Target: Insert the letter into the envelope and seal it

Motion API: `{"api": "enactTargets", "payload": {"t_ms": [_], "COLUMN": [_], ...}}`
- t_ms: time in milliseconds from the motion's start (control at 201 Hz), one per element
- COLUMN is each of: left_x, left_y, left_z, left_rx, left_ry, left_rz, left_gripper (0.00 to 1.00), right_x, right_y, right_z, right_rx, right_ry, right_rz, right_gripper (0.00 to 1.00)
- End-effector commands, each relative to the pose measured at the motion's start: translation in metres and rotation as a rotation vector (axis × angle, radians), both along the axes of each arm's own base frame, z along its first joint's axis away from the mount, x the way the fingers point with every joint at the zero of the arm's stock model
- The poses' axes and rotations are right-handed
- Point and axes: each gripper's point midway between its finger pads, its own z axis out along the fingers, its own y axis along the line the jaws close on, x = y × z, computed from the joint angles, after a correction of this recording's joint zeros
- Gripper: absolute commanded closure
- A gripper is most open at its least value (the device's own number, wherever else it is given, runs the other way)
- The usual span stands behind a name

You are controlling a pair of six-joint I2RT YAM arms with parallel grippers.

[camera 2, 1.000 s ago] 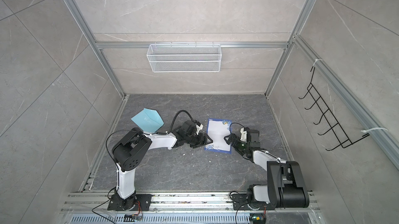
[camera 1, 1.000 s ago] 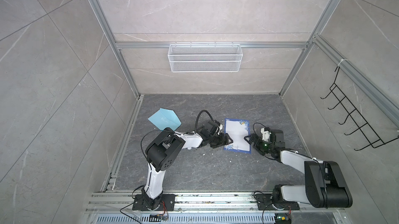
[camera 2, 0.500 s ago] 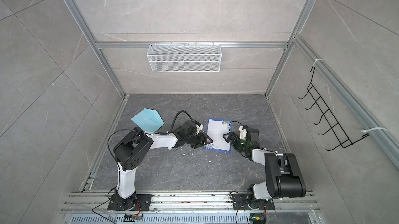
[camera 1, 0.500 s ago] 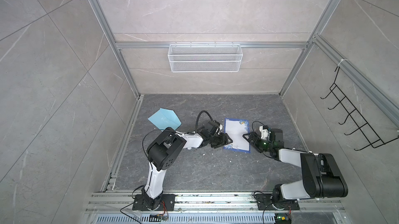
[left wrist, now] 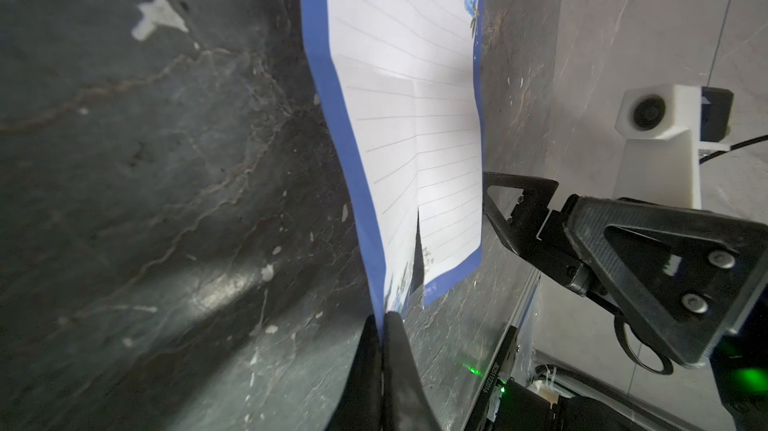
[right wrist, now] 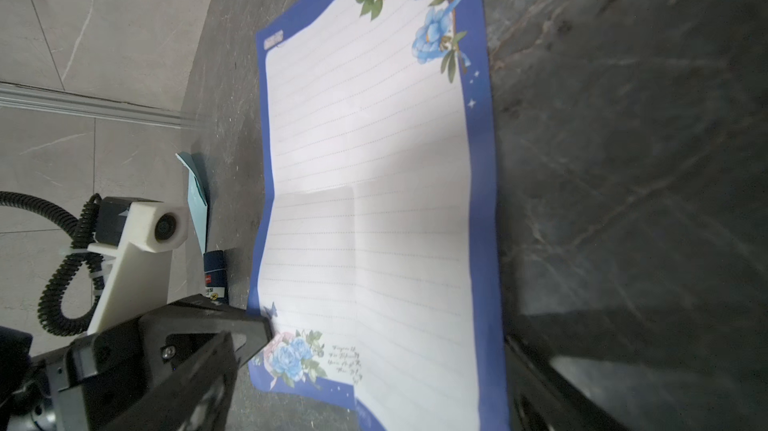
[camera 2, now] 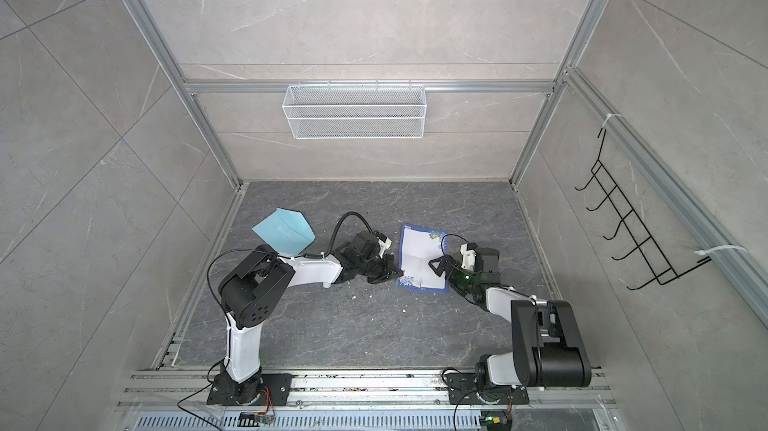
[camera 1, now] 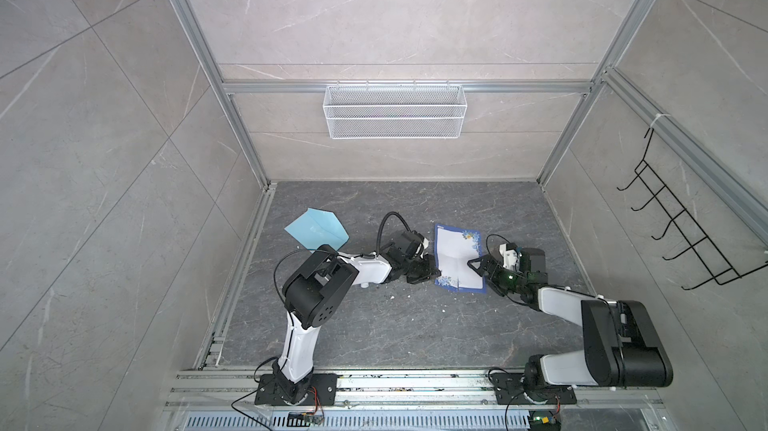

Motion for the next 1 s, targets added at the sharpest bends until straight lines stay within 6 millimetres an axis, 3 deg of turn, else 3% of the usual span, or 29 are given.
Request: {"api": "enactTargets", "payload": {"t_ms": [0,229,498,807,991], "left_x": [0.007,0.008,0.006,0.002,0.001], "left_y": [-0.003,0.004,0.02,0.033,0.038], "left_z": [0.035,0.071,0.102,0.137,0.15], "left_rx": [-0.014,-0.001,0.069,0.092,0.063], "left_ry": [-0.088,-0.174,-0.3,-0.396,-0.352], "left_rz": [-0.018,-0.037,-0.086,-0.11,-0.051], "left_gripper": [1.0,1.0,1.0,1.0,1.0], "right_x": [-0.009,-0.007,-0.027,-0.055,-0.074], "right_y": [-0.002,-0.005,-0.006,-0.001,0.002], "right_z": [0.016,0.1,0.187,0.234,0.247], "right_rx": [-0.026,-0.109,-0.183,-0.21,-0.252], "right_ry": [-0.01,-0.239,-0.478,-0.614,-0.677], "right_rz": [0.004,0.034,0.053,0.092,0.131], "right_gripper": [0.02,0.01,0.01,0.01,0.01]}}
